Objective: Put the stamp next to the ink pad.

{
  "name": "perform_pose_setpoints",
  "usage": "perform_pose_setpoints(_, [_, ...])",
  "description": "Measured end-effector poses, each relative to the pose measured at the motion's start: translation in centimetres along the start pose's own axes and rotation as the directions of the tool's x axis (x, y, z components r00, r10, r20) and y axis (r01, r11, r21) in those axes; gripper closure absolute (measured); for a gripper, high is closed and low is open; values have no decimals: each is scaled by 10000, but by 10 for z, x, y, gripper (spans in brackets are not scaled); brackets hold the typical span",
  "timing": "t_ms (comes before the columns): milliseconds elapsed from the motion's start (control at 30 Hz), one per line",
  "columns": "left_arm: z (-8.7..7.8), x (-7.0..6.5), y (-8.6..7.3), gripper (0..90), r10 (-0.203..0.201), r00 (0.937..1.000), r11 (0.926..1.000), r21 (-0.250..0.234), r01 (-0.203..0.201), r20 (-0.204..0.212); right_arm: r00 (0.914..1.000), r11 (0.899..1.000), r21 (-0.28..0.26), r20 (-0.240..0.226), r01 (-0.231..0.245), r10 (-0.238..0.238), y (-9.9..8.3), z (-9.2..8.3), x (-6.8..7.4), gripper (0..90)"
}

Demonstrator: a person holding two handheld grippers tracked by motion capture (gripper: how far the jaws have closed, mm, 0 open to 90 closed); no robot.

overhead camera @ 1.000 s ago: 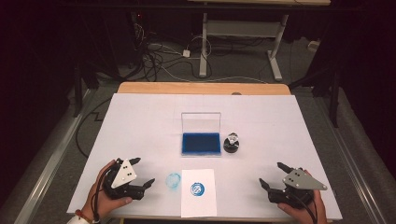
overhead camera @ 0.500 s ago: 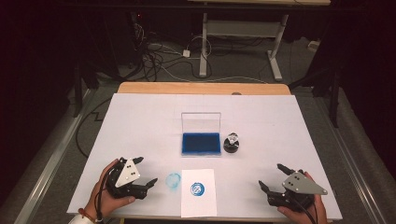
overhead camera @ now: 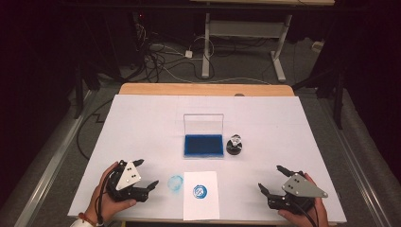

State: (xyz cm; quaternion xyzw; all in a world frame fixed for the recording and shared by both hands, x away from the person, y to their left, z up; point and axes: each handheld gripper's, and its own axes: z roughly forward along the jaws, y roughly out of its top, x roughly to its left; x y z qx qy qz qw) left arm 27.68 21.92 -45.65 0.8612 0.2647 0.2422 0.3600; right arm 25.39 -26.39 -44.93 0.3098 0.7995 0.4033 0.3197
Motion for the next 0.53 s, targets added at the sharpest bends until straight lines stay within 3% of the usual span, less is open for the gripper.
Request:
perform_pose_setpoints(367, [5,1,1,158,50,9996,10000,-14,-49,292,9997,9998,3,177,193,-193,0,-2,-3,171])
perform_pose_setpoints(533, [7,3,0,157,-135,9990,9999,59,133,427,9995,10000,-4,303,-80,80,-1,-1,-8,171])
